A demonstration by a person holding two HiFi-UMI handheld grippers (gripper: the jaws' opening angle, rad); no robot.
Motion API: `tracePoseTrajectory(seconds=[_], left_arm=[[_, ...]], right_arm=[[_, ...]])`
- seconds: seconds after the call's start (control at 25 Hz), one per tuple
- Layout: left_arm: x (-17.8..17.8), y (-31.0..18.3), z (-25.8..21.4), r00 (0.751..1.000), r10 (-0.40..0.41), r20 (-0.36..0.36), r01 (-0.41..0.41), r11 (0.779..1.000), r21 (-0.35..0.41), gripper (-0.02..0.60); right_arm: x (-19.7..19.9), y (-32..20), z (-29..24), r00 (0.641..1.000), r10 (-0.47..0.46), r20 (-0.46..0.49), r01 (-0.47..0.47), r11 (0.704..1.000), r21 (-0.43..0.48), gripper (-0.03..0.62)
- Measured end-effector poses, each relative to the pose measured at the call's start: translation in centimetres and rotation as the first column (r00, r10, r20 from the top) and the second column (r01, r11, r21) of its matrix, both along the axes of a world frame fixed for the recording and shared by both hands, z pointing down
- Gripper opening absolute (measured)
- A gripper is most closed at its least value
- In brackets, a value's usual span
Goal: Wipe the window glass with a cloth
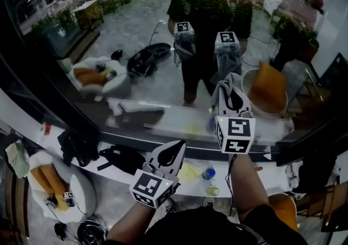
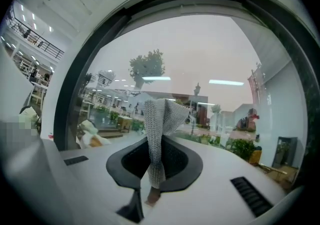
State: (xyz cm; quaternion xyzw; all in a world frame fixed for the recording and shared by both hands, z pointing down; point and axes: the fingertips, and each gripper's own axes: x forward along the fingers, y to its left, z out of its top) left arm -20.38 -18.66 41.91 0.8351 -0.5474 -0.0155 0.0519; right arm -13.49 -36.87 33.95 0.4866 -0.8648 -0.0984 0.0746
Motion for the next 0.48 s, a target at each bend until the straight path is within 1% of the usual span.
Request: tracePoseTrajectory(seconds=[0.2,0.48], left_arm=[[-4.7,1.5,0.7,0.999,-0.049,0.021,0.049,0.999,-0.005,0.008],[-10.3,3.3,1.5,0.995,-0.093,0.024,0.093,0.996,-0.016,0.008]], right_arm=[[-5.9,1.2,0.5,0.999,-0.050,-0.005,0.050,0.999,-0.002,0.052],[-12.4,2.4,1.1,0.996,-0.092,0.011,0.092,0.996,-0.013,0.052]])
